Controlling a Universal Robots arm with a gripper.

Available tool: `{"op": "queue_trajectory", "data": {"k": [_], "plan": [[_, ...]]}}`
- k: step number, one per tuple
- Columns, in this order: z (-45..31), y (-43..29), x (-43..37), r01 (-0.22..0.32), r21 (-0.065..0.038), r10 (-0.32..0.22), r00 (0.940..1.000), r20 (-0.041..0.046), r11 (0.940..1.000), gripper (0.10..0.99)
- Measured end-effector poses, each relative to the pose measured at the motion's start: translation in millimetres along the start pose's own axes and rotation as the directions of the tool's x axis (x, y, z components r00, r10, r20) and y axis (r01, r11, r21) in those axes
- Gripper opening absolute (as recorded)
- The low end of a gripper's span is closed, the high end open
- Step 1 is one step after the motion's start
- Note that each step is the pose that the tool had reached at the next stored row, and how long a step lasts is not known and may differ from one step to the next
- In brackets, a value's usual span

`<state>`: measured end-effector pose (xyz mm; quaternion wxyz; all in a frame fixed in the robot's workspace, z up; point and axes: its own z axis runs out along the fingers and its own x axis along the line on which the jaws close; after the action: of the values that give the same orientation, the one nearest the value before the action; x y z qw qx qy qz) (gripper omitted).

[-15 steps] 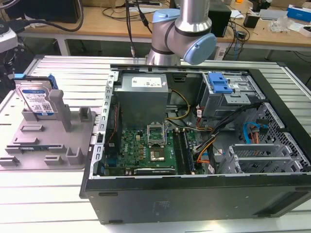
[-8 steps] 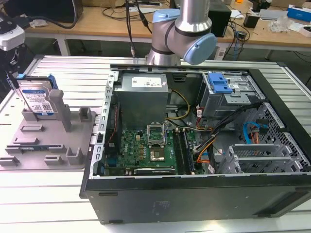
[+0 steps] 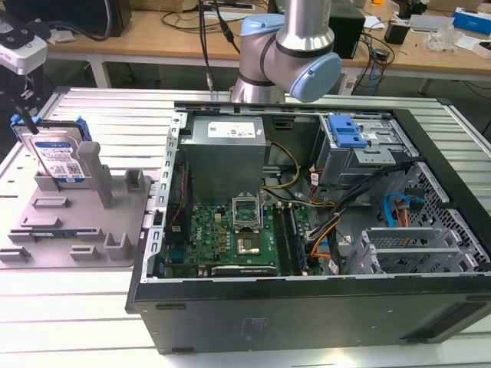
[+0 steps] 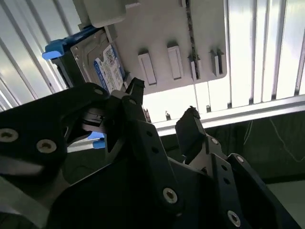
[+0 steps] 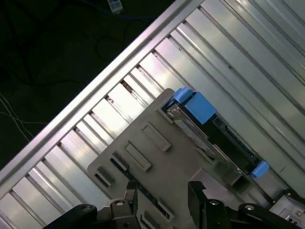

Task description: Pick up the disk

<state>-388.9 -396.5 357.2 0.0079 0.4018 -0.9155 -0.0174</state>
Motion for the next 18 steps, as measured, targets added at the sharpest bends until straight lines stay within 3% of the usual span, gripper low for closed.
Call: {"op": "queue_trajectory", "data": {"k": [3, 9, 11, 14, 16, 18], "plan": [[0.2, 0.0, 0.0, 0.07, 0.0, -0.07, 0.9976, -0.0027, 0.9976, 0.541], [0.8, 0.0, 0.0, 0.217, -0.001, -0.217, 0.9762, -0.0083, 0.9762, 0.541], [1.1, 0.0, 0.0, 0.279, -0.001, -0.279, 0.9601, -0.0107, 0.9602, 0.541], [1.5, -0.1, 0.0, 0.385, -0.003, -0.385, 0.9227, -0.0148, 0.9229, 0.541], [1.7, -0.1, 0.0, 0.418, -0.003, -0.418, 0.9083, -0.016, 0.9084, 0.541], [1.9, -0.1, 0.0, 0.459, -0.004, -0.459, 0.8882, -0.0176, 0.8883, 0.541]]}}
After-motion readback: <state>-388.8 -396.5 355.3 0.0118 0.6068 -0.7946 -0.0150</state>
